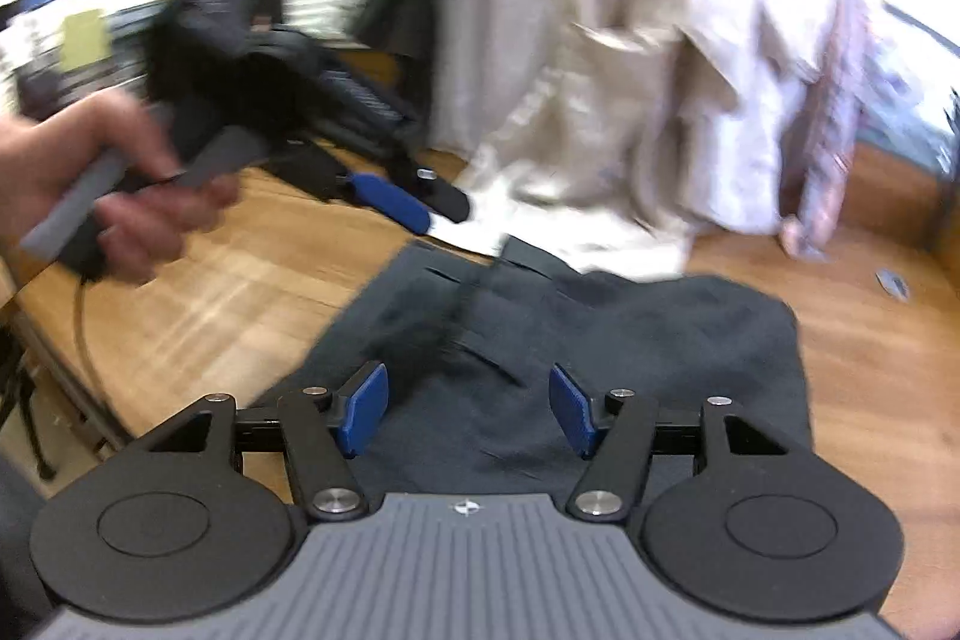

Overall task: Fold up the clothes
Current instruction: 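Lower the waistband onto the folded trousers and open the right gripper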

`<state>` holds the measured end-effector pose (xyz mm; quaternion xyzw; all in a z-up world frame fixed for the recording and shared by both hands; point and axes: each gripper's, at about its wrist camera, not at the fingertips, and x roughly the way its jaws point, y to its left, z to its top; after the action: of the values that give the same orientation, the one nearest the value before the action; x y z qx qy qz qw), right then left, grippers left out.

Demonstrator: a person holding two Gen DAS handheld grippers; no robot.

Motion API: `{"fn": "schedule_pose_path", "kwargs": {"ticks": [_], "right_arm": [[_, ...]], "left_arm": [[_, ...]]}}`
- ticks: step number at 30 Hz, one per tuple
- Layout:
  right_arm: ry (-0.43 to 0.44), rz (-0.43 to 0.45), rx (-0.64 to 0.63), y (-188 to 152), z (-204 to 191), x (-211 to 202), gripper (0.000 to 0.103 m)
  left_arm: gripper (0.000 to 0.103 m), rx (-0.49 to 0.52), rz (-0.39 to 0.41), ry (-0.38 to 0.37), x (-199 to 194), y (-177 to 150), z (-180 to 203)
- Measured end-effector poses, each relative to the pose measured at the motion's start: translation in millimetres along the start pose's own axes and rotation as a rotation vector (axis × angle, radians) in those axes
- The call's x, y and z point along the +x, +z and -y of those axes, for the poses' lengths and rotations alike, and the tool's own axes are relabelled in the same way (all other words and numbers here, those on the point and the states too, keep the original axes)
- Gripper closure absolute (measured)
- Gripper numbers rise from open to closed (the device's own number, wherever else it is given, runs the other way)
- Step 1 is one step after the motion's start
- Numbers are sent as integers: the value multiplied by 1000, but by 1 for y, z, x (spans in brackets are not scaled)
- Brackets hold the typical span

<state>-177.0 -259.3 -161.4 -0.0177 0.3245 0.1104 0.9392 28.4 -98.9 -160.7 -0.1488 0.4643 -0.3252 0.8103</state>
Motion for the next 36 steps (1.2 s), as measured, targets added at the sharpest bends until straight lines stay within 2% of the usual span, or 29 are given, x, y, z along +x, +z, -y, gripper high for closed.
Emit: {"fn": "schedule_pose_path", "kwargs": {"ticks": [6,10,13,14,17,21,24,25,28,36], "right_arm": [[-106,-60,120,-12,40,23,44],[-128,-111,212,-28,66,42,44],[-106,-200,216,-45,72,60,44],[-99,-204,207,-49,73,63,44],[-69,-218,179,-49,75,64,44],[-54,-188,173,-35,87,49,45],[-60,-162,148,-19,102,41,45],[-54,-155,138,-13,107,41,52],[-22,-153,107,3,125,47,90],[97,-176,-80,33,145,95,91]], "left_arm": [[69,95,-52,-1,36,-9,28],[69,120,-73,90,60,-13,27],[87,82,-76,152,71,-16,12],[88,47,-69,149,72,-17,6],[88,-12,-31,147,67,-17,0],[84,-14,15,167,56,-19,8],[78,-5,36,185,47,-20,17],[77,-1,43,195,43,-21,20],[75,3,78,224,28,-26,30],[64,-52,182,325,-6,-48,60]]}}
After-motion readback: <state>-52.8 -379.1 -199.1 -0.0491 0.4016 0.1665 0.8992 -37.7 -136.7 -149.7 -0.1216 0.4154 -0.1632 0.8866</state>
